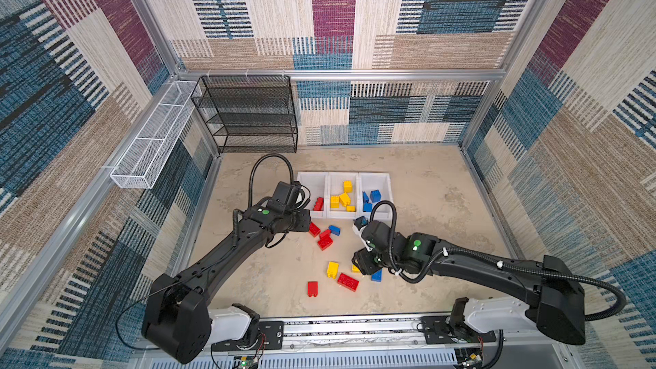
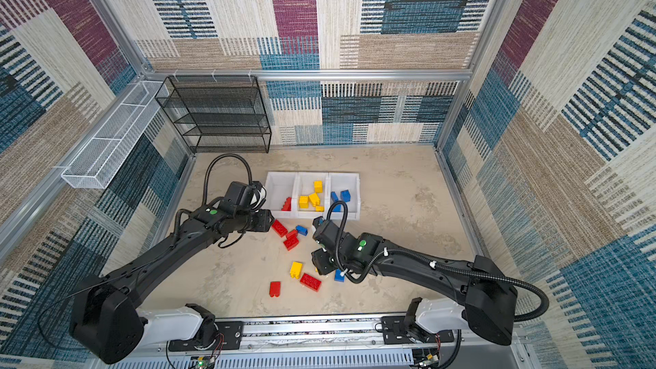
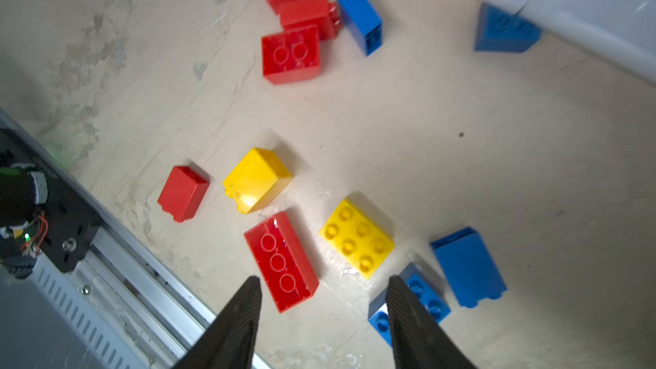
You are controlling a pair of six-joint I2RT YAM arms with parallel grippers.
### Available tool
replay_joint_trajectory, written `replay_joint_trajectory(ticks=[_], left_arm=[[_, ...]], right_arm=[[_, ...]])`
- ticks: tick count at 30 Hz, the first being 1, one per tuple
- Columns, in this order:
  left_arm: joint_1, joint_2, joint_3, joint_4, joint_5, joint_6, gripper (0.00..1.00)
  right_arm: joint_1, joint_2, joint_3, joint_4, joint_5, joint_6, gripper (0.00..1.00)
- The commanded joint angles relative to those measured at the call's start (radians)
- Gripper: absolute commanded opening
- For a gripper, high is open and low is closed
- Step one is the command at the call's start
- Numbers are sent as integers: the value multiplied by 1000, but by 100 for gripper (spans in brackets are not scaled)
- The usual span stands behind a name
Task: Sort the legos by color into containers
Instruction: 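Grasp a red brick near the robot with the right gripper while the left gripper withdraws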
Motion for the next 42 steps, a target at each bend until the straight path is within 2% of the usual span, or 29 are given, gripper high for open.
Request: replay_joint_trajectory(ticks=[1, 7, 18, 28, 37, 42], left_arm=[[15, -44, -49, 31, -14, -48, 53], [20, -72, -93, 40, -2, -79, 53], [20, -140, -175, 45, 1, -113, 53], [22, -159, -198, 47, 9, -127, 53], [21, -194, -222, 49, 9, -137, 53], [21, -200, -230, 50, 14, -139, 53]], right_arm=[[72, 18, -20, 58, 0, 56, 60], [154, 124, 10, 67, 18, 44, 61], [158, 267, 82, 88, 51, -40, 61], [157, 322, 91, 90, 72, -54, 59], [156, 352, 77, 96, 80, -42, 54], [157, 369, 66, 95, 90, -21, 47]])
